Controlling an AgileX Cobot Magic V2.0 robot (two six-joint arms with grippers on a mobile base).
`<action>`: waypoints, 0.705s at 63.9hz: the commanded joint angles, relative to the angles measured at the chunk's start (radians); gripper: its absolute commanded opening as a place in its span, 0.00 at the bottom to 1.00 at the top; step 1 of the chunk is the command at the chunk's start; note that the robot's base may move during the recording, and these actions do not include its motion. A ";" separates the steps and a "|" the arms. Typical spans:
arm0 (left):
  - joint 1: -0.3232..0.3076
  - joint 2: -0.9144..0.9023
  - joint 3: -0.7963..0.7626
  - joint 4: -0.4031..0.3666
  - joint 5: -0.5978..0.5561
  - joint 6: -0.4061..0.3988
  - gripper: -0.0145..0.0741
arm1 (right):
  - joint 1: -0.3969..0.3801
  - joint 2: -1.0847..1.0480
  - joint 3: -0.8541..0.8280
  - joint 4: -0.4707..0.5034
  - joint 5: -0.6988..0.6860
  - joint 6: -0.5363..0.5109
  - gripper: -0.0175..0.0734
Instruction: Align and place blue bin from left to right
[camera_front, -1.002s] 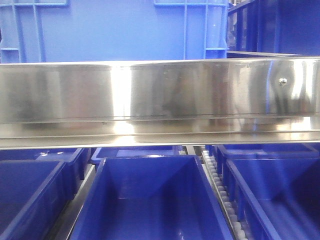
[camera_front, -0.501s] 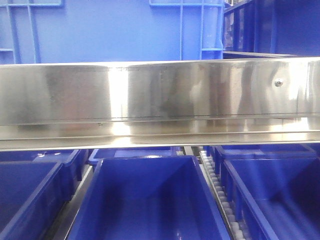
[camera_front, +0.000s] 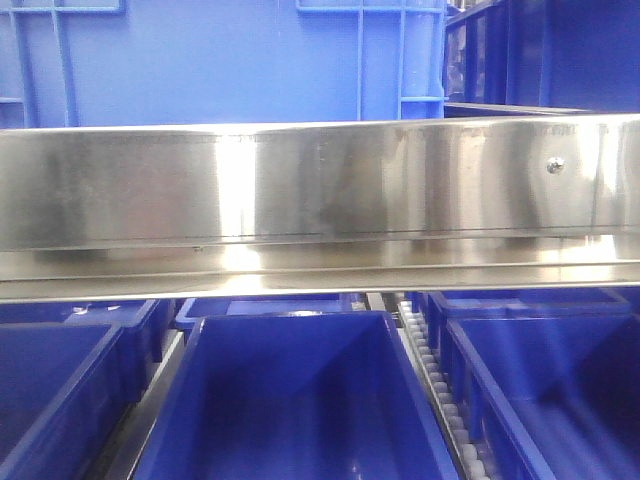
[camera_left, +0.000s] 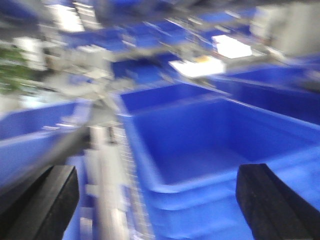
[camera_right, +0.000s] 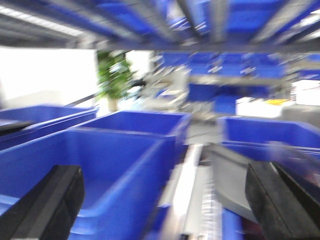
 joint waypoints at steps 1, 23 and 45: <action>-0.079 0.084 -0.069 -0.017 0.070 0.013 0.77 | 0.062 0.119 -0.116 -0.001 0.073 -0.018 0.81; -0.136 0.491 -0.421 0.016 0.193 -0.162 0.77 | 0.131 0.553 -0.550 -0.009 0.404 -0.018 0.81; -0.127 0.933 -0.927 0.230 0.553 -0.355 0.77 | 0.131 0.919 -1.022 -0.121 0.717 0.101 0.81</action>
